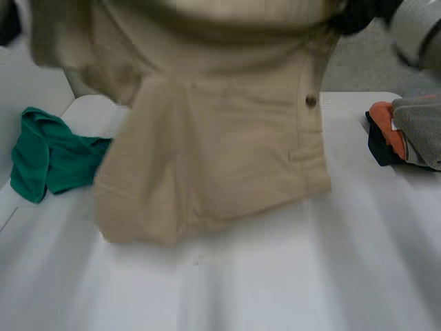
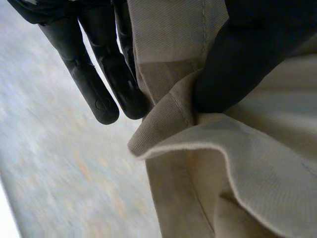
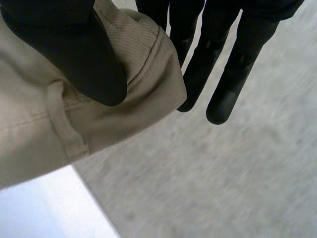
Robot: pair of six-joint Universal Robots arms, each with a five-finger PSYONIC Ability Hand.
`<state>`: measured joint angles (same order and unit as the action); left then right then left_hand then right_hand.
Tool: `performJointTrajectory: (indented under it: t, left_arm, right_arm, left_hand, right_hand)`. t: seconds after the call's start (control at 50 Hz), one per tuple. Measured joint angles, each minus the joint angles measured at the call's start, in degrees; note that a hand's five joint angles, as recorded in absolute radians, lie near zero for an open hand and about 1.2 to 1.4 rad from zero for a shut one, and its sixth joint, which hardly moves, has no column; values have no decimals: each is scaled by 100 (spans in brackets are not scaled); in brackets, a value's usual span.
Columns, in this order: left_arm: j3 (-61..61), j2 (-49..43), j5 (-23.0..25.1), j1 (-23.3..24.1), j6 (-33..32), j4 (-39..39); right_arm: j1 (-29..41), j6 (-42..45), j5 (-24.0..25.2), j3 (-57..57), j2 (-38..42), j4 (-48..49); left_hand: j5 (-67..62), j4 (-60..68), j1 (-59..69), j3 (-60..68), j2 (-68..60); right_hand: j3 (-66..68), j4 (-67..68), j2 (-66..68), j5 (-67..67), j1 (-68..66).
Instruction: Fold the laundry.
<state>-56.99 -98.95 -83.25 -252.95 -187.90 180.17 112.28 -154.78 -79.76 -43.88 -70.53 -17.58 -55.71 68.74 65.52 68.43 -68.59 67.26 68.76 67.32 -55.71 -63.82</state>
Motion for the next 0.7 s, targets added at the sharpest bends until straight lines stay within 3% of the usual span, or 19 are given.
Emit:
performJointTrajectory:
  t: [0.12, 0.16, 0.2, 0.24, 0.26, 0.28, 0.32, 0.42, 0.52, 0.6, 0.7]
  left_arm:
    - [725, -1844, -185, 190, -423, 512]
    - [1095, -2476, -294, 228, -547, 722]
    - [1543, -3143, -428, 265, -648, 927]
    - [1878, -3579, -542, 300, -694, 1023]
    - [2058, -3791, -612, 325, -712, 1047]
    - [2192, -3940, -677, 348, -722, 1044]
    - [2355, -4104, -813, 392, -723, 983]
    - [2030, -3793, -1184, 465, -715, 694]
    - [708, -2762, -1462, 550, -774, 462]
    - [-692, -1843, -1393, 680, -910, 257]
    - [-2389, -969, -1045, 910, -1025, -114]
  right_arm:
    - [207, -194, -735, 7, 1187, 827]
    - [272, -261, -1026, 64, 1622, 1285]
    - [341, -313, -1275, 133, 2060, 1822]
    - [404, -315, -1420, 190, 2404, 2276]
    - [436, -298, -1470, 217, 2557, 2482]
    - [463, -271, -1504, 236, 2672, 2638]
    - [509, -185, -1539, 256, 2842, 2857]
    - [534, 69, -1488, 120, 2756, 2735]
    - [444, 300, -1153, -410, 2096, 1855]
    - [365, 573, -707, -1112, 1496, 1007]
    - [278, 912, -230, -2177, 960, 189]
  left_hand:
    - [1, -6, 0, -3, 1]
    - [572, -807, -736, -777, 788]
    - [2748, -3013, -3241, -3057, 3112]
    - [4310, -4590, -4884, -4471, 4539]
    - [4310, -4590, -4884, -4471, 4539]
    - [5187, -5540, -5485, -5471, 5514]
    - [5299, -5706, -5486, -5615, 5672]
    - [5300, -5706, -5486, -5615, 5689]
    - [5299, -5706, -5486, -5615, 5691]
    - [5286, -5680, -5441, -5595, 5658]
    - [4843, -5161, -4790, -5166, 5142]
  right_hand:
    - [45, 2, 0, 0, 0]
    - [-170, -233, -283, 182, 212]
    - [-1881, -1975, -1963, 1815, 1698]
    - [-3457, -3548, -3597, 3462, 3326]
    - [-4326, -4420, -4481, 4323, 4190]
    - [-4672, -4786, -4877, 4642, 4586]
    - [-5437, -5552, -5475, 5285, 5092]
    - [-5520, -5644, -5519, 5318, 5093]
    - [-5520, -5644, -5519, 5318, 5093]
    - [-5495, -5622, -5493, 5303, 5078]
    - [-4510, -4694, -4537, 4341, 4178]
